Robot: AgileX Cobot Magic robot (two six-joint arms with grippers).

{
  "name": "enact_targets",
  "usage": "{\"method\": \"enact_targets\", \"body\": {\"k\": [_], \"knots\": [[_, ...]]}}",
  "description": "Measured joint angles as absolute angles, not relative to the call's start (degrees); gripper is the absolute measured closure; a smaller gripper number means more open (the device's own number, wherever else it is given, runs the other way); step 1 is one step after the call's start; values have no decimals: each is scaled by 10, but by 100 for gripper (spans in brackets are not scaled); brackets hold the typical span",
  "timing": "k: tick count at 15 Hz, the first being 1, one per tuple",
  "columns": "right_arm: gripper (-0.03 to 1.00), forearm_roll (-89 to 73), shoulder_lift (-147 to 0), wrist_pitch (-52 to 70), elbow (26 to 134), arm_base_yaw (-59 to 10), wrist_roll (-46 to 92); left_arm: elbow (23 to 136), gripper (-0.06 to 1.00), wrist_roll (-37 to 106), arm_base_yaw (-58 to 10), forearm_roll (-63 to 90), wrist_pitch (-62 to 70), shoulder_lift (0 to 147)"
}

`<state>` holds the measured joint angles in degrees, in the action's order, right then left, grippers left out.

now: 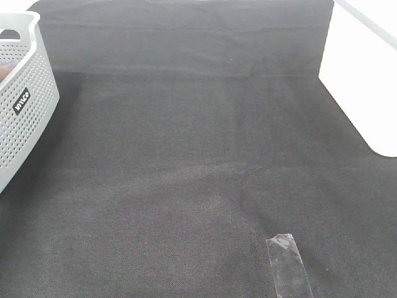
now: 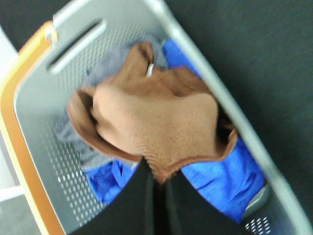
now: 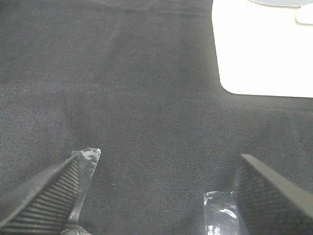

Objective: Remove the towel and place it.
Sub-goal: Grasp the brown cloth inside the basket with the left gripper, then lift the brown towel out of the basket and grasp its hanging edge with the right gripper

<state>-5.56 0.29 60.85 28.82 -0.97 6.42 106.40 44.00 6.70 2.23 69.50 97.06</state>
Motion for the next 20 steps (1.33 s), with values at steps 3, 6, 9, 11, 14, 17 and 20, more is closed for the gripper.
{"method": "enact_targets", "body": {"k": [3,6,9,11,14,17,20], "knots": [[18,-62,0,607,288,-10,68,1085,94,392,14,20,697,935],[18,-162,-68,576,295,-10,193,1137,94,351,-52,0,697,915],[18,-347,-171,516,297,-10,402,1199,94,347,-151,-9,698,909],[18,-469,-250,492,300,-10,540,1210,94,346,-192,-10,698,909],[19,-680,-405,489,300,-10,815,1211,94,363,-307,-15,700,909],[19,-846,-552,500,300,-10,1031,1211,94,401,-387,-15,700,909],[19,-967,-686,574,300,-10,1177,1212,94,409,-427,-30,700,909]]}}
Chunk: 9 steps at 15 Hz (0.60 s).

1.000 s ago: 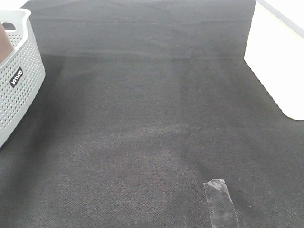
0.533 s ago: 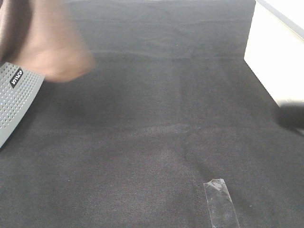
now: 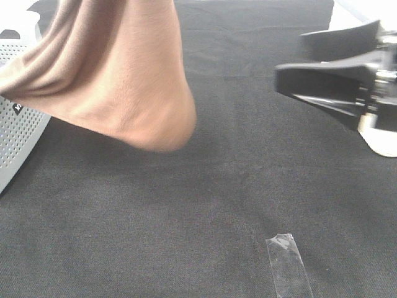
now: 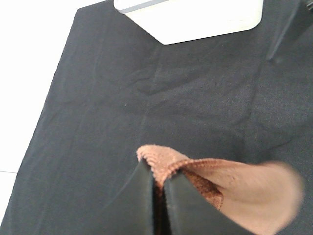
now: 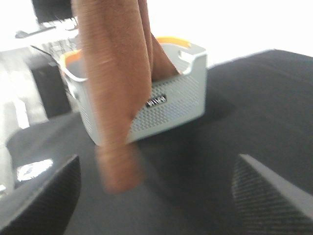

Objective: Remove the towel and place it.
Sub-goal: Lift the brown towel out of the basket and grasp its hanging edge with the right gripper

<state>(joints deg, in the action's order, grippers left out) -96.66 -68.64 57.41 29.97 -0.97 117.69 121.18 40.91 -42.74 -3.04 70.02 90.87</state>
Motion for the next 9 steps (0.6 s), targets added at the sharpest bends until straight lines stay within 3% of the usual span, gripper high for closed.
{"method": "enact_targets", "body": {"k": [2,6,9], "knots": [[19,-989,-722,587,300,-29,1217,1212,94,411,-431,-35,695,909],[19,-992,-819,549,350,-140,1250,1212,94,411,-433,-26,678,909],[19,-994,-878,546,406,-156,1250,1212,94,411,-433,-19,674,909]]}}
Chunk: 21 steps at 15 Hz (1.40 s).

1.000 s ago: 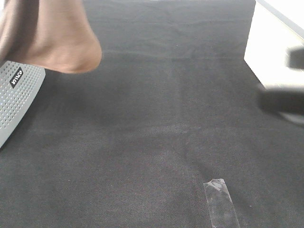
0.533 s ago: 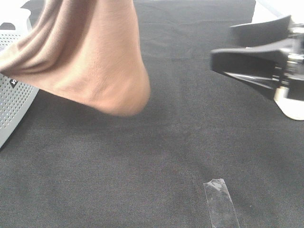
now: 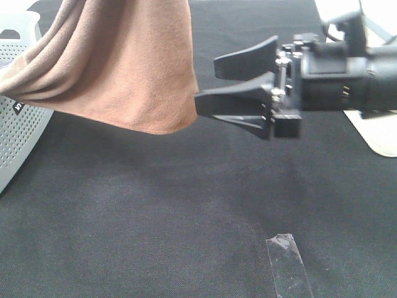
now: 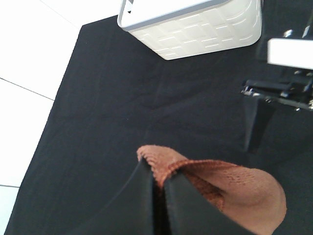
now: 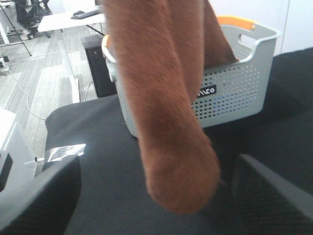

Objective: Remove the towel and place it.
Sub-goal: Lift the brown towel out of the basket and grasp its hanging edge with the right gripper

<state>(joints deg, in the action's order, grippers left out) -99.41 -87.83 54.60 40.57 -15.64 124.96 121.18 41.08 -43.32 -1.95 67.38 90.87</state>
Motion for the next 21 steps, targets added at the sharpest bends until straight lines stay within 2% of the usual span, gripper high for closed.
{"method": "enact_targets", "body": {"k": [5,7,13,14,15,16,17,18,19,21], "knots": [[19,-994,-929,575,426,-158,1250,1212,94,411,-433,-10,643,914],[19,-997,-929,584,426,-190,1250,1214,94,411,-433,-9,639,937],[23,-997,-930,521,426,-214,1249,1214,94,391,-433,42,602,949],[28,-997,-930,511,426,-215,1247,1214,94,391,-433,46,602,949],[38,-997,-930,501,426,-215,1243,1214,94,391,-433,46,602,949],[60,-997,-930,490,426,-215,1234,1214,94,389,-433,46,603,949],[69,-997,-930,487,426,-215,1232,1214,94,388,-433,46,607,949],[88,-997,-930,486,426,-215,1220,1214,94,385,-433,44,619,949],[97,-997,-930,487,426,-215,1208,1214,94,383,-433,34,633,949],[97,-997,-930,503,426,-215,1175,1214,94,381,-433,11,667,949]]}}
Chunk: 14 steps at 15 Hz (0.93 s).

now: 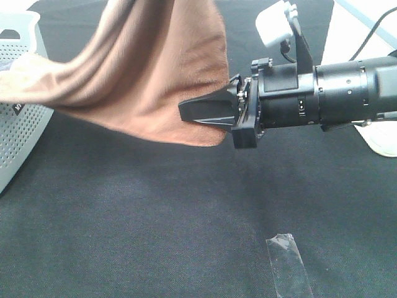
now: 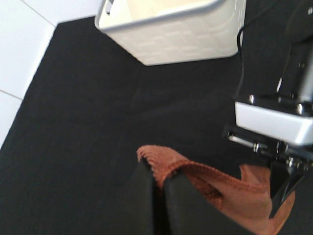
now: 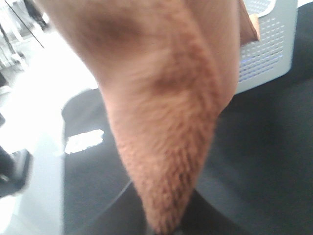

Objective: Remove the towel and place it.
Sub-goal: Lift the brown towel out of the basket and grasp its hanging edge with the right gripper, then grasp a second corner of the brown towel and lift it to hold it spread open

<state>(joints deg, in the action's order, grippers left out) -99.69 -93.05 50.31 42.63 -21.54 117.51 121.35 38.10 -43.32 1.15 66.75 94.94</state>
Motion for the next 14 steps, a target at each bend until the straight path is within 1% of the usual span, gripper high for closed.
{"method": "enact_targets", "body": {"k": [3,5,6,8,9,11,12,13,14], "knots": [[97,-997,-930,503,426,-215,1063,1214,94,380,-433,-40,696,949],[97,-979,-906,455,427,-215,987,1214,94,380,-433,-54,697,949],[97,-944,-888,427,434,-215,938,1214,94,380,-433,-56,697,949],[97,-783,-854,404,482,-215,774,1214,94,372,-433,-72,694,953],[97,-665,-846,413,527,-215,650,1214,94,370,-433,-82,686,960],[97,-419,-844,481,629,-215,406,1214,94,370,-430,-107,660,979],[97,-312,-844,528,692,-216,316,1214,94,370,-423,-117,643,989],[97,-171,-844,596,780,-216,220,1214,94,370,-404,-124,614,999],[97,-104,-846,619,835,-216,195,1214,94,368,-392,-127,592,1003]]}}
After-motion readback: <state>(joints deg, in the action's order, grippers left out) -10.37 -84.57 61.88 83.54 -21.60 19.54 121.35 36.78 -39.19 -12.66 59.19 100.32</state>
